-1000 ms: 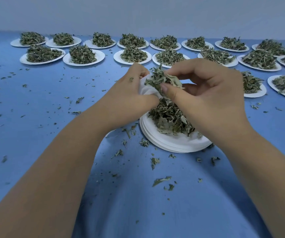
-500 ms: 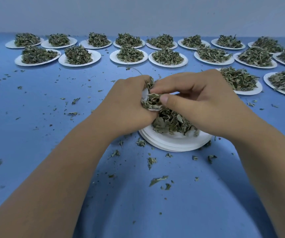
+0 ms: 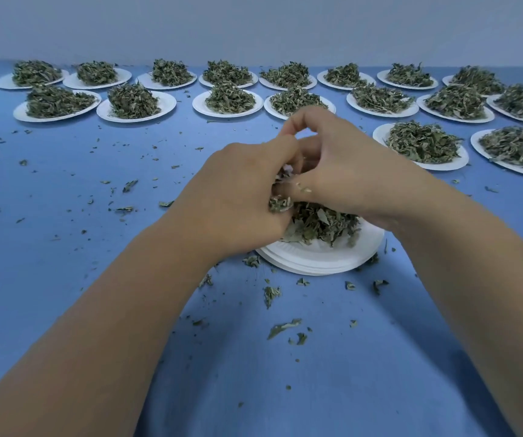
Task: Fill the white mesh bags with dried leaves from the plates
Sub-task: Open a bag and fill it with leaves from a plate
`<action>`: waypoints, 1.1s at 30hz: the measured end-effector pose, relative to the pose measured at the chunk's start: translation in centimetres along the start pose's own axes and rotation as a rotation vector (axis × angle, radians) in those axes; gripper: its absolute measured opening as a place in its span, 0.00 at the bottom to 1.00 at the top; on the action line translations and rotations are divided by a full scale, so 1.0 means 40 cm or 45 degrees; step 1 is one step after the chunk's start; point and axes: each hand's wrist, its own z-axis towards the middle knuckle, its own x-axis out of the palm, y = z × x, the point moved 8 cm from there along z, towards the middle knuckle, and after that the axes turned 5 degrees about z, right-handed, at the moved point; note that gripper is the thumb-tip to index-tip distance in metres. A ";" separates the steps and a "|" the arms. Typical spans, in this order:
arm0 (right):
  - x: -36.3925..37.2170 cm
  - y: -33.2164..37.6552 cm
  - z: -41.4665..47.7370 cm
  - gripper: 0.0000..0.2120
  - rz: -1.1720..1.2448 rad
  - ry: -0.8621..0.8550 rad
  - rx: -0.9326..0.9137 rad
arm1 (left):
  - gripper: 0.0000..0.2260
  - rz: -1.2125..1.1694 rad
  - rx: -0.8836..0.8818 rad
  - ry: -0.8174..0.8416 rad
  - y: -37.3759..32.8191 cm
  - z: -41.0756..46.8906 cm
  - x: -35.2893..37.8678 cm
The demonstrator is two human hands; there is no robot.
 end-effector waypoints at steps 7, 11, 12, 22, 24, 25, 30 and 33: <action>0.004 0.035 0.013 0.17 0.028 0.028 -0.093 | 0.17 -0.089 -0.044 -0.123 0.011 0.002 -0.024; -0.035 0.032 0.024 0.20 0.154 -0.160 -0.155 | 0.25 -0.319 -0.077 -0.164 0.025 -0.004 -0.052; -0.042 0.030 0.026 0.21 0.154 -0.186 -0.161 | 0.28 -0.384 -0.091 -0.148 0.027 -0.005 -0.056; -0.053 0.024 0.023 0.07 0.091 -0.310 -0.184 | 0.09 -0.572 -0.489 -0.357 0.112 -0.021 -0.081; -0.048 0.025 0.024 0.07 0.117 -0.268 -0.193 | 0.05 -0.624 -0.528 -0.334 0.119 -0.020 -0.062; -0.045 0.027 0.023 0.07 0.122 -0.240 -0.202 | 0.05 -0.639 -0.530 -0.322 0.119 -0.021 -0.056; -0.014 0.015 0.019 0.07 0.216 0.056 -0.120 | 0.04 -0.632 -0.567 -0.361 0.138 -0.022 -0.056; -0.029 0.015 0.020 0.07 0.233 -0.033 -0.159 | 0.03 -0.647 -0.555 -0.343 0.138 -0.022 -0.053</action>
